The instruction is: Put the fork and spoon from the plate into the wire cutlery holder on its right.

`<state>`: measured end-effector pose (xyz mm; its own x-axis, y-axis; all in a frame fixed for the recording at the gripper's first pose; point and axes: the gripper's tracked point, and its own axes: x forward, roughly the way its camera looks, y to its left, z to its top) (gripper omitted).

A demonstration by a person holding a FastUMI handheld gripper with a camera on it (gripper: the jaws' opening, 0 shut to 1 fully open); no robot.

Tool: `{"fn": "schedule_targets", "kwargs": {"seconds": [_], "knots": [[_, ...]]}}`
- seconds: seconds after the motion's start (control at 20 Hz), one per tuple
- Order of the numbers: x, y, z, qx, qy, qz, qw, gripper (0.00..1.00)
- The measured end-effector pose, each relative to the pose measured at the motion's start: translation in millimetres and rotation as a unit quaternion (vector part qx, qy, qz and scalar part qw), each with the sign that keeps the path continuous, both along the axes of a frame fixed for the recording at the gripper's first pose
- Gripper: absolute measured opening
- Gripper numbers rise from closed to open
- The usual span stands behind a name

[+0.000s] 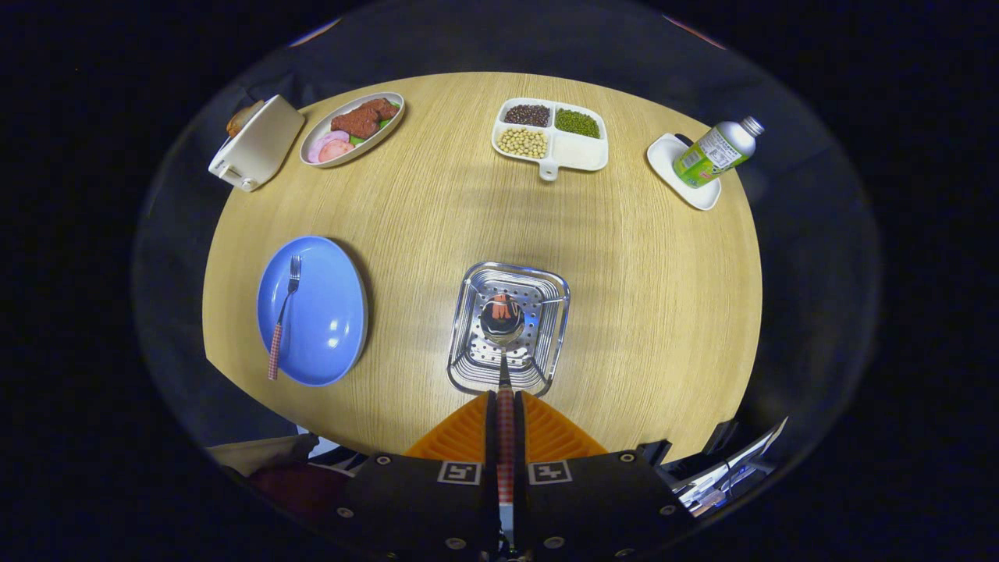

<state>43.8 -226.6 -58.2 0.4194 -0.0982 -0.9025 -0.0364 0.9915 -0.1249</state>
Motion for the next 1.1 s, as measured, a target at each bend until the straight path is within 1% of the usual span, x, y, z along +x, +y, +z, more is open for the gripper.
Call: {"fn": "schedule_targets", "kwargs": {"seconds": [0.25,0.45,0.55,0.7,0.75,0.8,0.85,0.9,0.95,1.0,1.1], "knots": [[8.6,-3.9,-6.5,0.003,0.014,-0.014,1.0,0.08],[14.9,-4.0,-9.6,0.005,0.013,-0.021,1.0,0.08],[15.3,-1.4,-6.4,0.012,0.008,-0.022,1.0,0.12],[15.9,2.3,-0.1,0.024,-0.011,-0.023,0.999,0.16],[15.8,4.6,4.6,0.028,-0.02,-0.023,0.999,0.21],[14.6,7.4,8.6,0.033,-0.031,-0.021,0.999,0.28],[15.6,8.2,12.1,0.034,-0.047,-0.02,0.998,0.38],[16.9,9.3,17.1,0.033,-0.064,-0.016,0.997,0.43],[17.1,10.3,23.2,0.027,-0.082,-0.011,0.996,0.5],[18.1,12.3,29.2,0.02,-0.101,-0.005,0.995,0.53],[16.4,16.6,42.9,0.008,-0.143,0.001,0.99,0.71]]}}
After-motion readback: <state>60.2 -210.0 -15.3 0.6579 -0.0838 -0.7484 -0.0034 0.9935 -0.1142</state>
